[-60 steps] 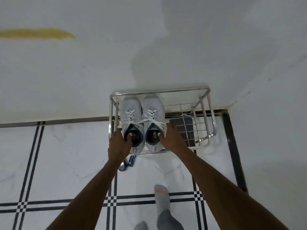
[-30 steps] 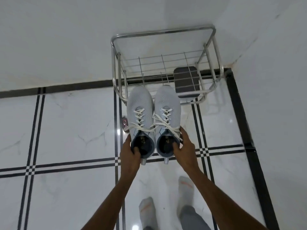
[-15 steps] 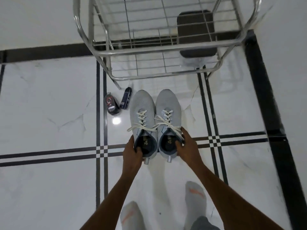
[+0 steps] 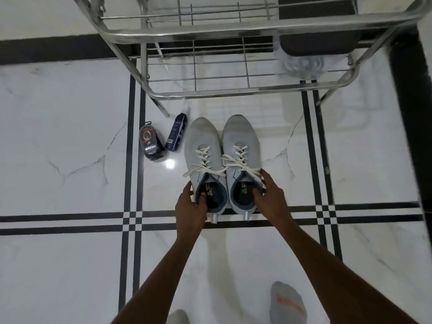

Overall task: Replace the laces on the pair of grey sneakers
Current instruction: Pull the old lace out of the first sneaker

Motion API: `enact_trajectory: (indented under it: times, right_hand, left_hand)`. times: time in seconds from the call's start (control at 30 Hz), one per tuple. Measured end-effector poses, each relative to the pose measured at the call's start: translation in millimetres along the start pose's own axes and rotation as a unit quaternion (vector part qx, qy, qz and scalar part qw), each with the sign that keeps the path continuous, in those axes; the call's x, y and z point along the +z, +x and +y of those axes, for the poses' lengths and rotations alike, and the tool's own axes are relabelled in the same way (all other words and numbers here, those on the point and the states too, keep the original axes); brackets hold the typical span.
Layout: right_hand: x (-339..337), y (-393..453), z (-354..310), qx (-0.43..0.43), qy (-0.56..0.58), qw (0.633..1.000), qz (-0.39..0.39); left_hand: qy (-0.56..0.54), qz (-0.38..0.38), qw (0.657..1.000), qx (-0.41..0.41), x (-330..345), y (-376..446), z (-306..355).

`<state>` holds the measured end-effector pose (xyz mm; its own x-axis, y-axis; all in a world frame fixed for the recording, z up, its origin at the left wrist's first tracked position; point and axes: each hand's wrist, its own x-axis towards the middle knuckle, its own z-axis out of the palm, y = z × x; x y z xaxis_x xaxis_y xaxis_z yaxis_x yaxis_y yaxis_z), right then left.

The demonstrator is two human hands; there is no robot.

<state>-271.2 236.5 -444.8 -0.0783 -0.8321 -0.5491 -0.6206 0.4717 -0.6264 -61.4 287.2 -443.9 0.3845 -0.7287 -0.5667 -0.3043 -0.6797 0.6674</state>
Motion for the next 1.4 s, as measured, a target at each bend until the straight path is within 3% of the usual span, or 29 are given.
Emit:
enact_trajectory:
  times: [0.13,0.27,0.33,0.4,0.47,0.6,0.7,0.9,1.07,1.2,1.3,1.4]
  right_hand:
    - [-3.5,-1.6,7.2,0.021,-0.010,1.000,0.014]
    - [-15.0,3.5,-4.1,0.029,-0.031,0.998,0.039]
    - [-17.2,1.6,-24.2,-0.032,-0.125,0.987,0.097]
    - [-13.2,-1.9,-47.2,-0.155,-0.192,0.957,0.151]
    - [-5.6,4.5,-64.4,-0.227,-0.148,0.957,0.099]
    - [5.7,34.8,-75.6,-0.232,-0.120,0.960,-0.100]
    - [9.6,54.9,-79.2,-0.259,-0.133,0.946,-0.141]
    - [9.7,67.4,-90.5,-0.257,-0.176,0.926,-0.212]
    - [16.7,52.5,-96.9,-0.289,-0.189,0.922,-0.176]
    - [12.2,47.2,-97.6,-0.258,-0.184,0.936,-0.152]
    - [11.1,58.6,-95.9,-0.244,-0.169,0.936,-0.187]
    - [11.6,61.6,-88.1,-0.240,-0.151,0.936,-0.211]
  left_hand:
    - [0.049,0.053,0.997,-0.010,-2.1,-4.0,8.6]
    - [0.091,0.099,0.989,0.054,-8.9,3.6,23.2]
    - [0.091,0.128,0.983,0.098,-13.4,8.5,32.7]
    - [0.081,0.142,0.976,0.141,-14.5,17.8,36.5]
    - [0.066,0.116,0.974,0.185,-13.4,31.3,34.4]
    - [0.052,0.052,0.958,0.279,-16.5,58.6,23.7]
    - [0.029,0.035,0.948,0.314,-23.8,72.2,15.8]
    - [0.003,0.010,0.962,0.271,-25.3,84.4,7.3]
    - [-0.021,0.002,0.985,0.172,-26.9,81.0,19.8]
    - [-0.045,-0.018,0.991,0.121,-34.5,72.6,28.2]
    - [-0.083,-0.024,0.993,0.081,-41.5,83.7,27.3]
    - [-0.074,-0.041,0.992,0.092,-50.4,94.7,11.5]
